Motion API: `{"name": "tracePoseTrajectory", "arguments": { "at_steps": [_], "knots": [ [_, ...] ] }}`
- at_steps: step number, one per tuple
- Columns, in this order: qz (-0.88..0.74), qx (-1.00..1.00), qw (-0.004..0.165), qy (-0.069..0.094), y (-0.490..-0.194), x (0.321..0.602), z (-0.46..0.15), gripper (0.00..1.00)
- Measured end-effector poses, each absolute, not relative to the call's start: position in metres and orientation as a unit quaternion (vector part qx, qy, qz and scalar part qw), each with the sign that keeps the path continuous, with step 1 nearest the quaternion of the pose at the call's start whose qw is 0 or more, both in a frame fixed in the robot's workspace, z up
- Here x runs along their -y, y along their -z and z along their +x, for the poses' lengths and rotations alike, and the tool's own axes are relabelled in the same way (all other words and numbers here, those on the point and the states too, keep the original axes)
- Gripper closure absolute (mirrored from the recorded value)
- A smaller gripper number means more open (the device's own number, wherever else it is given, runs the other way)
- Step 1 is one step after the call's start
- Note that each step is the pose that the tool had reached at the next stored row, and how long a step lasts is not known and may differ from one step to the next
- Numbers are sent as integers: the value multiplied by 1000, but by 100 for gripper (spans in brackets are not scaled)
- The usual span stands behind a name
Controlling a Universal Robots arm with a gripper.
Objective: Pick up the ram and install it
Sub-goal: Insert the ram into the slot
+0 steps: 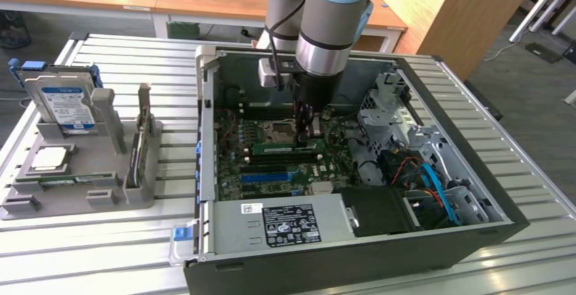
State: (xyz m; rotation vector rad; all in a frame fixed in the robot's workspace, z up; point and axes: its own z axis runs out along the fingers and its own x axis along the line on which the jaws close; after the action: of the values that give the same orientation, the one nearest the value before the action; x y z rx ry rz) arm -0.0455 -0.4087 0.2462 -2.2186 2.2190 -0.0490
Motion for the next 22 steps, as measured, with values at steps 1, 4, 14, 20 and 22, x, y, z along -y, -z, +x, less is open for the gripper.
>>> {"name": "tracePoseTrajectory", "arguments": {
  "at_steps": [1,4,14,20,22],
  "knots": [
    [-707,-707,2,16,-246,409,-46,88],
    [-707,-707,2,16,-246,409,-46,88],
    [-699,-715,2,16,-244,409,-47,88],
    [-697,-717,2,16,-243,409,-47,88],
    [-697,-717,2,16,-242,409,-47,88]
  ]
}}
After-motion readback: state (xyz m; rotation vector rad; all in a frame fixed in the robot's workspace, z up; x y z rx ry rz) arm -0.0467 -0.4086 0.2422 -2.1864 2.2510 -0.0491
